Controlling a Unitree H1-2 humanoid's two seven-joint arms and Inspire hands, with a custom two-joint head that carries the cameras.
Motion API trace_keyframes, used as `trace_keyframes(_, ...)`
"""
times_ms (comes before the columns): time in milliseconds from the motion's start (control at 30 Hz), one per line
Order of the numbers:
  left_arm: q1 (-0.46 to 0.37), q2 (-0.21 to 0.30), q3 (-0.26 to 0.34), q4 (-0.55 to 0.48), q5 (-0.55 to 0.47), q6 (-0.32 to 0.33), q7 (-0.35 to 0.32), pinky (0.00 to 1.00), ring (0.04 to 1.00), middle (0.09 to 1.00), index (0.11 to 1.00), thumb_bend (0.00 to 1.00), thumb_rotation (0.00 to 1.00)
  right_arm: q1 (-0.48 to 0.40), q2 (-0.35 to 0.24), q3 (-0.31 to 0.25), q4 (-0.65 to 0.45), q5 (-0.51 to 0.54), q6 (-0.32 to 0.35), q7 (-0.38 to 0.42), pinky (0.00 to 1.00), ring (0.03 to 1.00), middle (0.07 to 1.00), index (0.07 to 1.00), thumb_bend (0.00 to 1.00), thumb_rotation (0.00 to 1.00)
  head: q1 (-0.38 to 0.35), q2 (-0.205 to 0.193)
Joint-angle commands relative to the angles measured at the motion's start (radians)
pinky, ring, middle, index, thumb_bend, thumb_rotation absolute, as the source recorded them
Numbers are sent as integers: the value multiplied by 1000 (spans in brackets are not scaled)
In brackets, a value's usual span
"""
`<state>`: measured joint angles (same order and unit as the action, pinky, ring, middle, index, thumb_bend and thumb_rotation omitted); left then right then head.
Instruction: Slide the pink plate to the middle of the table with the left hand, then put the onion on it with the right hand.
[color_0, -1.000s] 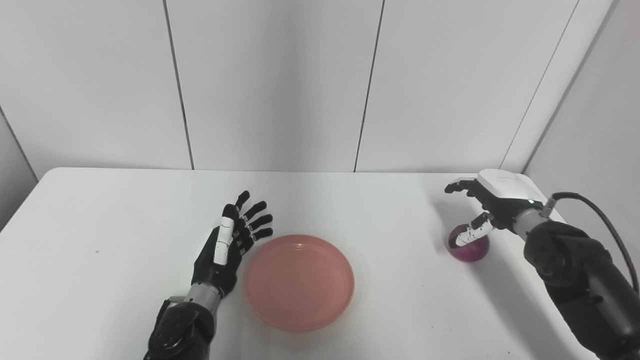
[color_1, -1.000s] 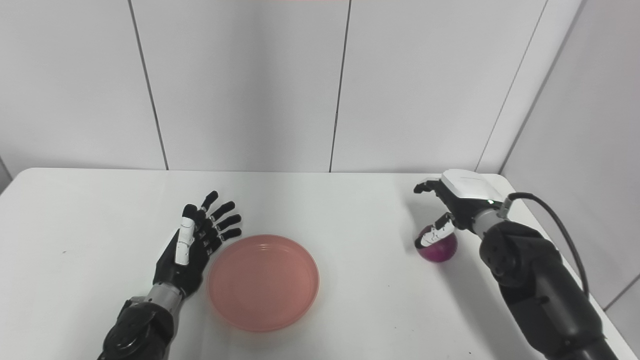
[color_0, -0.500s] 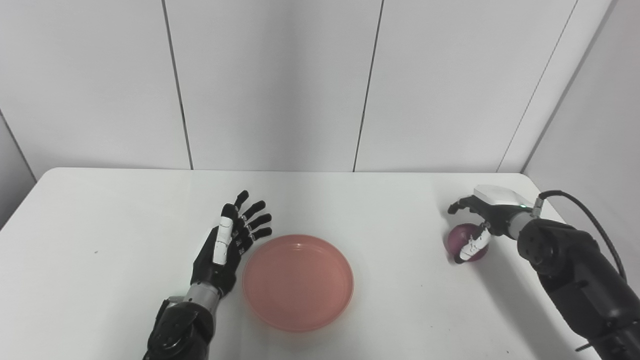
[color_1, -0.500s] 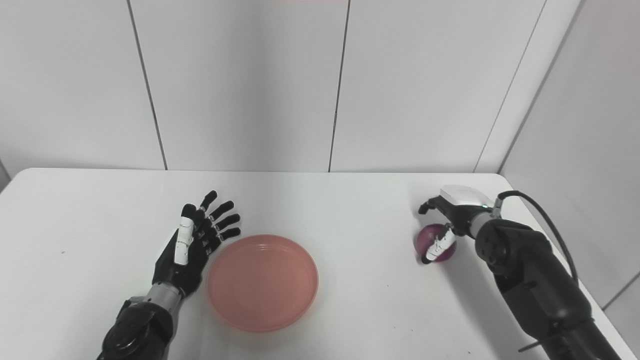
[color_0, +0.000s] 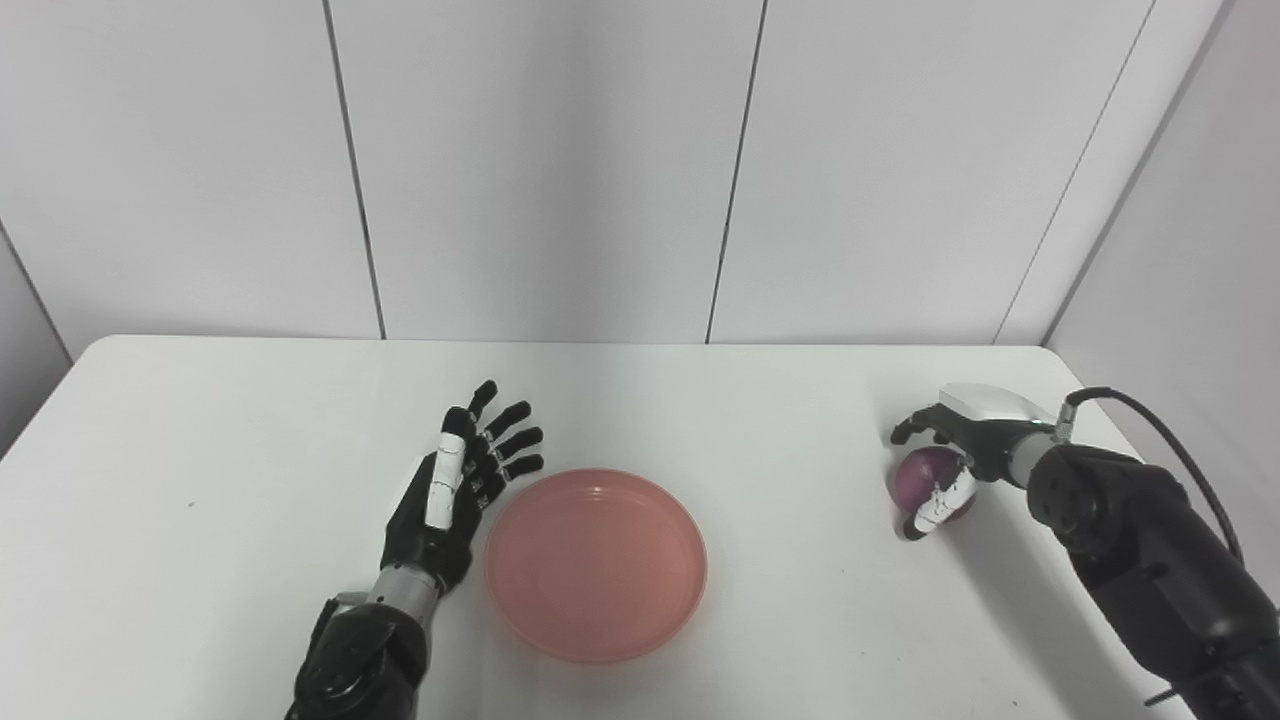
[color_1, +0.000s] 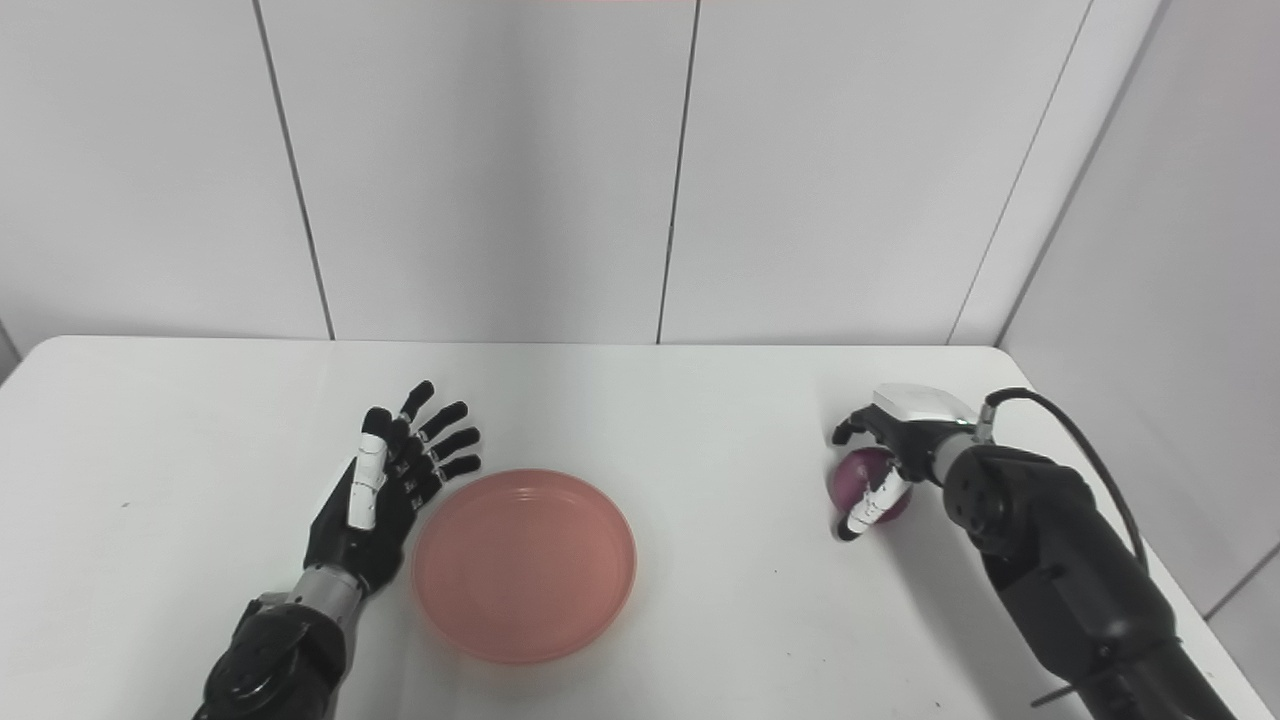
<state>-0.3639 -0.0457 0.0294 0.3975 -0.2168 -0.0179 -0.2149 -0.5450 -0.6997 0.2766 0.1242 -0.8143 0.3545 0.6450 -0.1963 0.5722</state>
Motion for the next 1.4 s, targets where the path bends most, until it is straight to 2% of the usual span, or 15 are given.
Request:
trace_keyframes(0, 31, 1, 0, 37, 2, 55, 14, 760, 825, 890, 969, 964, 924, -25, -19, -10, -24, -6, 19, -13, 612, 813, 868, 808, 1000, 225, 1, 1)
trace_keyframes(167, 28, 4, -1, 46, 3, 50, 11, 764, 825, 893, 970, 965, 922, -20, -14, -6, -20, -10, 19, -15, 609, 799, 862, 811, 1000, 227, 1, 1)
trace_keyframes(367, 28, 5, -4, 42, 4, 51, 8, 765, 825, 893, 970, 968, 923, -29, -26, 8, -16, -9, 22, 25, 656, 815, 873, 816, 1000, 248, 1, 3)
trace_keyframes(633, 28, 5, -4, 37, 3, 59, 11, 760, 821, 891, 966, 973, 922, -46, -35, 19, -11, -16, 52, 80, 670, 837, 891, 823, 1000, 229, 2, 7)
trace_keyframes(867, 28, 6, -4, 30, 3, 66, 13, 758, 822, 890, 967, 976, 924, -41, -41, 9, -14, 3, 63, 90, 662, 823, 874, 810, 1000, 193, 1, 7)
trace_keyframes(1233, 32, 8, -7, 28, 8, 66, 15, 752, 822, 888, 964, 974, 928, -39, -54, 22, -8, -4, 69, 108, 664, 807, 848, 819, 1000, 225, 0, 10)
trace_keyframes(1367, 32, 8, -7, 31, 10, 62, 16, 746, 821, 887, 965, 971, 934, -41, -55, 21, 9, -2, 69, 102, 663, 805, 844, 823, 1000, 179, -1, 10)
